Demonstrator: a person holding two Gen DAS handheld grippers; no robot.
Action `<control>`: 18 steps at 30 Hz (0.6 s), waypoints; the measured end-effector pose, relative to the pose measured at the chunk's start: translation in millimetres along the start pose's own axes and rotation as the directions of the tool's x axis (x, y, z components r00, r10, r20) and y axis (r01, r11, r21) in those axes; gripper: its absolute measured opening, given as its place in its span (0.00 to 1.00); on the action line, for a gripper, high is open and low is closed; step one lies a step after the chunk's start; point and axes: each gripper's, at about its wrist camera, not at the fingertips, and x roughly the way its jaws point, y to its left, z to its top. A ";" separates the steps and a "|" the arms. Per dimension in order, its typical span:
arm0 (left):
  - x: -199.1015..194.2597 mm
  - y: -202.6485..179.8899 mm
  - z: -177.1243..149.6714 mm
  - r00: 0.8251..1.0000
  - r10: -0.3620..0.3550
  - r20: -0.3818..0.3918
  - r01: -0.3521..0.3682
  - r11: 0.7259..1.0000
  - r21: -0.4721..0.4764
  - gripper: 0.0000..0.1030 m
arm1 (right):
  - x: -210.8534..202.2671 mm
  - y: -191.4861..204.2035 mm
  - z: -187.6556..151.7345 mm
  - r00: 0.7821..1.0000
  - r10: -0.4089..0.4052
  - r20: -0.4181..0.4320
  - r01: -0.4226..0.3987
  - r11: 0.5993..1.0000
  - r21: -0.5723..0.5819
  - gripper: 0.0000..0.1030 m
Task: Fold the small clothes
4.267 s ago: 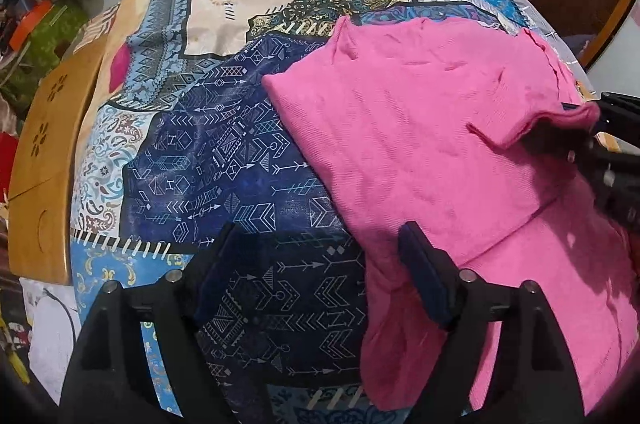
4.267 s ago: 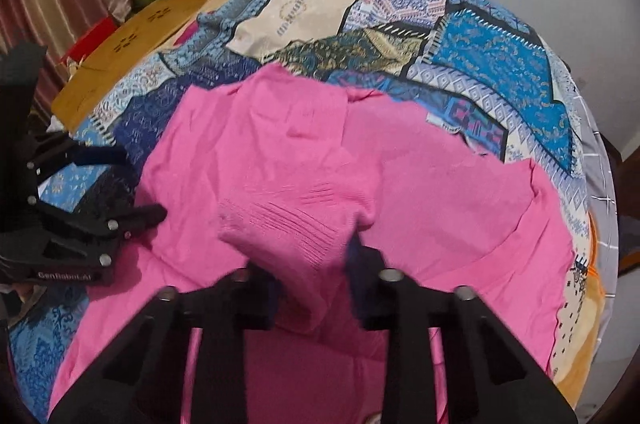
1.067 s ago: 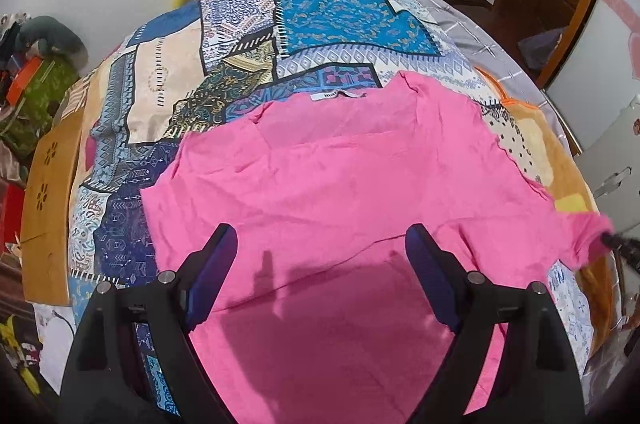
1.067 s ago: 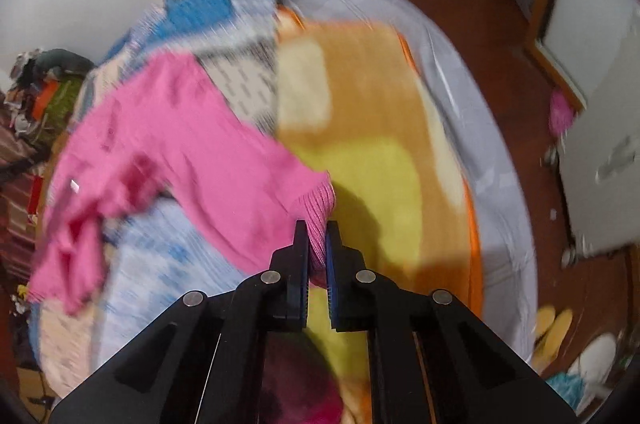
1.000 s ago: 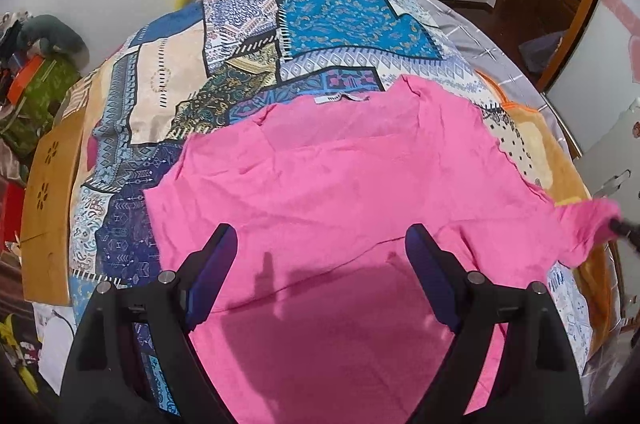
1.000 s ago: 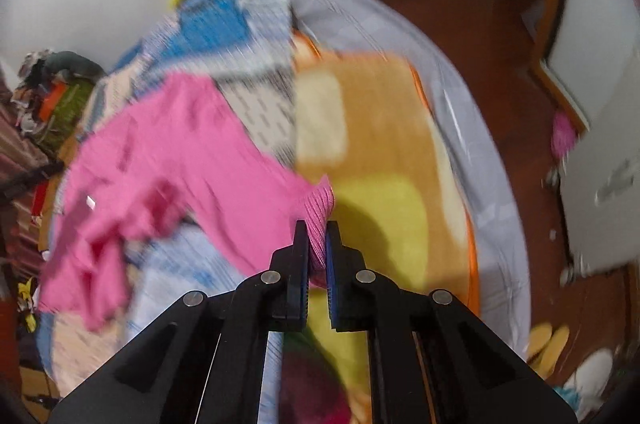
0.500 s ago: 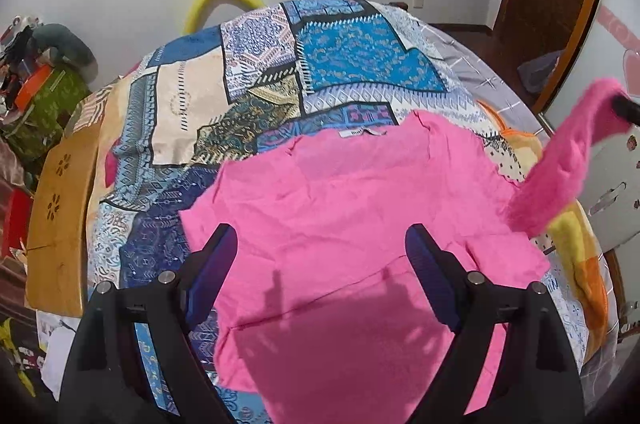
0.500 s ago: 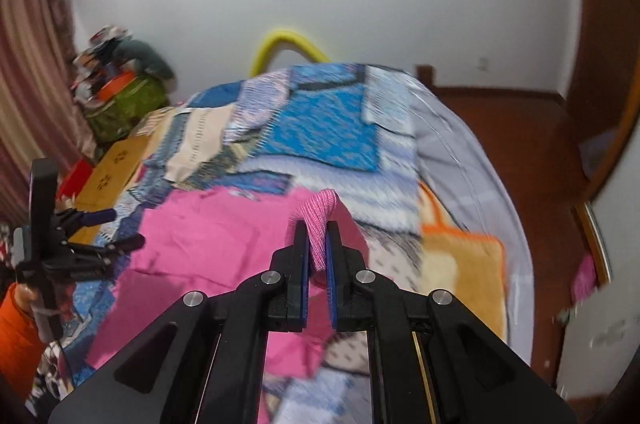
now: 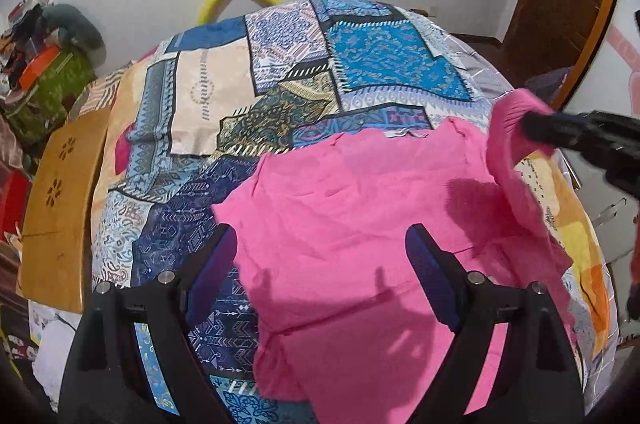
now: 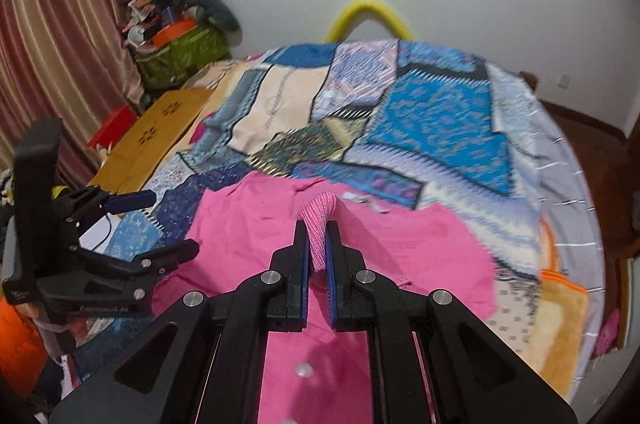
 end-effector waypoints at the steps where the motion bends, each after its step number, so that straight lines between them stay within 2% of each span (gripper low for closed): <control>1: 1.8 3.6 -1.3 1.000 -0.001 -0.004 0.001 1.000 -0.005 0.84 | 11.0 3.6 1.6 1.000 0.012 -0.013 -0.012 1.000 0.003 0.06; 11: 13.8 27.0 -13.1 0.999 -0.011 -0.045 0.010 0.999 -0.031 0.84 | 66.4 30.0 -4.8 0.987 0.083 -0.139 -0.083 0.997 0.003 0.10; 14: 16.2 27.3 -13.9 0.999 -0.007 -0.053 0.006 1.000 -0.030 0.84 | 67.3 31.9 -7.2 0.983 0.075 -0.169 -0.077 0.997 -0.005 0.11; 18: 15.0 23.1 -12.8 0.999 -0.009 -0.054 0.007 1.000 -0.027 0.84 | 49.0 26.5 -6.8 0.987 0.069 -0.142 -0.070 0.998 -0.003 0.22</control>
